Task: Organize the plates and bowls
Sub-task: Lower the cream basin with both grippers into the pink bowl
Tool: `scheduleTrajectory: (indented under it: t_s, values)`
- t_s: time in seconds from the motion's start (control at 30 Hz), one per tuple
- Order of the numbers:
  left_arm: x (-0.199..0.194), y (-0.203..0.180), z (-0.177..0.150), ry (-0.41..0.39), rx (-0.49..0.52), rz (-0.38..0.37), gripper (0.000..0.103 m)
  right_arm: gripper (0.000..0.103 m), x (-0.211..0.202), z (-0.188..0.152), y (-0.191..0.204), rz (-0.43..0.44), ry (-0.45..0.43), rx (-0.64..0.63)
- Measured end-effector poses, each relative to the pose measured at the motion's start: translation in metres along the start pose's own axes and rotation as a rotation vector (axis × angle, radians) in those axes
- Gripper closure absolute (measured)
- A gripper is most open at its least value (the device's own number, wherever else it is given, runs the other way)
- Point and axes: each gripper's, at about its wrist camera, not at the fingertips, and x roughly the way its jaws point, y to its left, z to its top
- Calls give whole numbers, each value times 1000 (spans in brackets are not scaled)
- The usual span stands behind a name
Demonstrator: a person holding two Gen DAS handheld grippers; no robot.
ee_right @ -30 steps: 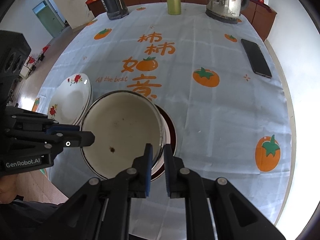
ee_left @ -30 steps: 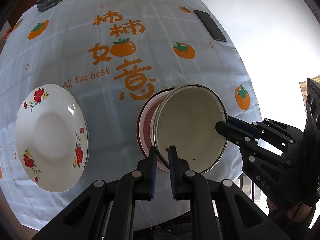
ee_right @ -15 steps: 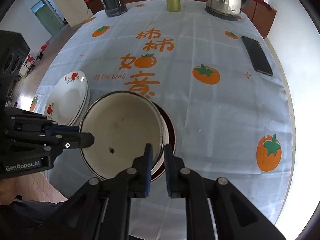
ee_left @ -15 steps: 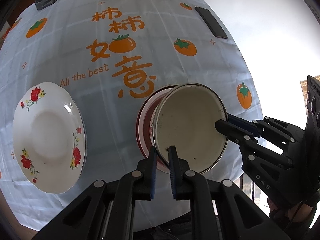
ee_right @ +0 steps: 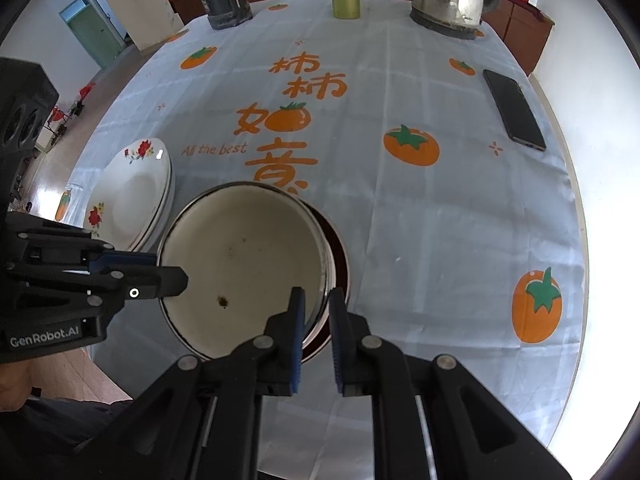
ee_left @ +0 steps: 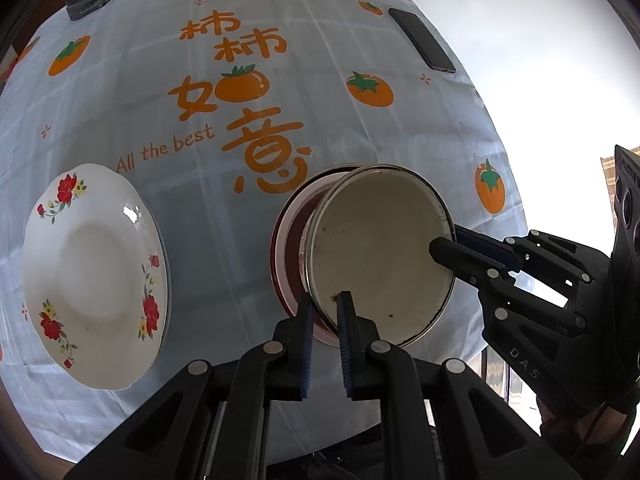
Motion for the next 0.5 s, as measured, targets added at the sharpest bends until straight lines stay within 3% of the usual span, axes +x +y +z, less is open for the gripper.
scheduleTrajectory:
  t_s: [0.5]
  values:
    - [3,1,-2,7,-4,0,90,90,1,-1,2,0,5,1]
